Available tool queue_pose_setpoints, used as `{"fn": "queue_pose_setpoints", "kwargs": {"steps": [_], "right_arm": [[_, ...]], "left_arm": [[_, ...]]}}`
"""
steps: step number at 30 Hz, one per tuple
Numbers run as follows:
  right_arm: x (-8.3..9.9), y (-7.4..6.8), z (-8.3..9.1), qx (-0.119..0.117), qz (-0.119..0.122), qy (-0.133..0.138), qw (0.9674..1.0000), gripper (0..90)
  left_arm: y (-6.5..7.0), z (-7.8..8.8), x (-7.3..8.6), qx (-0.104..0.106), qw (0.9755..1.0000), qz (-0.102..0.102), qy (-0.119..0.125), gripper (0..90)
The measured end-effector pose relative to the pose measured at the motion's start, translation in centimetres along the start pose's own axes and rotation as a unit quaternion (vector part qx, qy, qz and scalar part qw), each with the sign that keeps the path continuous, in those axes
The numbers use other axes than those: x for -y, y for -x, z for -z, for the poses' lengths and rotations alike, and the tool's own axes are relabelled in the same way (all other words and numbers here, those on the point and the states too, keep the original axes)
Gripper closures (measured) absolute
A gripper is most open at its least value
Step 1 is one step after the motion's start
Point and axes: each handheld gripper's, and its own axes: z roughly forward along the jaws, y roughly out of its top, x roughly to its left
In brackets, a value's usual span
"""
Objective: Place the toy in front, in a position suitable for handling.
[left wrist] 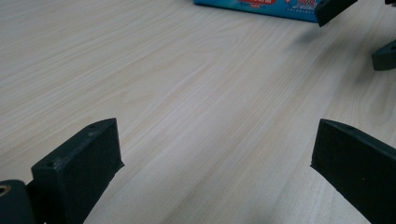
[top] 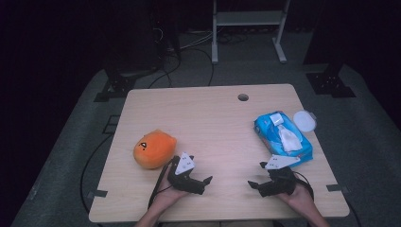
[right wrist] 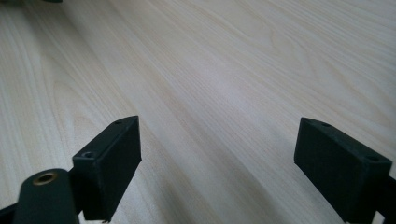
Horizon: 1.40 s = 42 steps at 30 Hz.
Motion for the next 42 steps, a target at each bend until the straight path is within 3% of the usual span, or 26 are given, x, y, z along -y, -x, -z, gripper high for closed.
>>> {"fn": "queue_pose_setpoints", "kwargs": {"steps": [4, 9, 12, 13, 18, 20, 23, 27, 29, 33, 37, 39, 42], "right_arm": [[0.1, 0.2, 0.0, 0.001, 0.002, -0.004, 1.0, 13.7], [0.2, 0.3, 0.1, 0.003, -0.001, -0.003, 1.0, 13.8], [0.1, 0.1, 0.2, 0.006, 0.004, -0.004, 1.0, 13.8], [0.1, 0.0, 0.2, 0.007, 0.004, -0.003, 1.0, 13.8], [-0.1, -0.1, 0.2, 0.01, 0.0, 0.001, 1.0, 13.8], [0.0, 0.1, 0.6, 0.009, -0.008, 0.014, 0.9998, 14.2], [0.1, 0.5, 0.8, 0.004, -0.024, 0.023, 0.9994, 14.2], [0.2, 0.9, 0.9, 0.006, -0.025, 0.021, 0.9994, 14.2], [0.2, 1.1, 1.0, 0.006, -0.029, 0.022, 0.9993, 14.2], [0.2, 1.1, 1.1, 0.006, -0.029, 0.022, 0.9993, 14.2], [0.1, 0.9, 1.1, 0.006, -0.024, 0.02, 0.9995, 14.2], [0.1, 0.9, 1.1, 0.007, -0.022, 0.023, 0.9995, 14.2], [0.1, 0.8, 0.9, 0.006, -0.02, 0.015, 0.9997, 14.2]], "left_arm": [[-0.3, 0.2, -0.3, 0.012, 0.9996, 0.018, 0.017, 1.1], [-0.2, 0.7, -0.9, 0.009, 0.9994, 0.015, 0.029, 1.1], [-0.3, 1.2, -1.5, 0.018, 0.9986, 0.027, 0.043, 1.1], [-0.3, 1.8, -2.5, 0.028, 0.9972, 0.035, 0.06, 1.1], [-0.3, 3.2, -4.4, 0.036, 0.9958, 0.025, 0.081, 1.1], [-0.8, 4.4, -5.8, 0.036, 0.995, 0.013, 0.092, 1.1], [-1.7, 5.7, -7.1, 0.036, 0.9926, 0.01, 0.115, 1.1], [-2.4, 6.7, -8.3, 0.037, 0.9899, 0.01, 0.137, 1.1], [-2.9, 7.7, -8.9, 0.028, 0.9888, 0.001, 0.147, 1.1], [-3.6, 8.7, -8.8, 0.021, 0.9877, 0.006, 0.155, 1.1], [-5.5, 10.6, -7.8, -0.015, 0.9872, 0.014, 0.158, 1.1], [-6.0, 11.0, -7.5, -0.019, 0.9872, 0.019, 0.157, 1.1], [-8.0, 12.0, -6.3, -0.048, 0.9868, 0.036, 0.15, 1.1]]}}
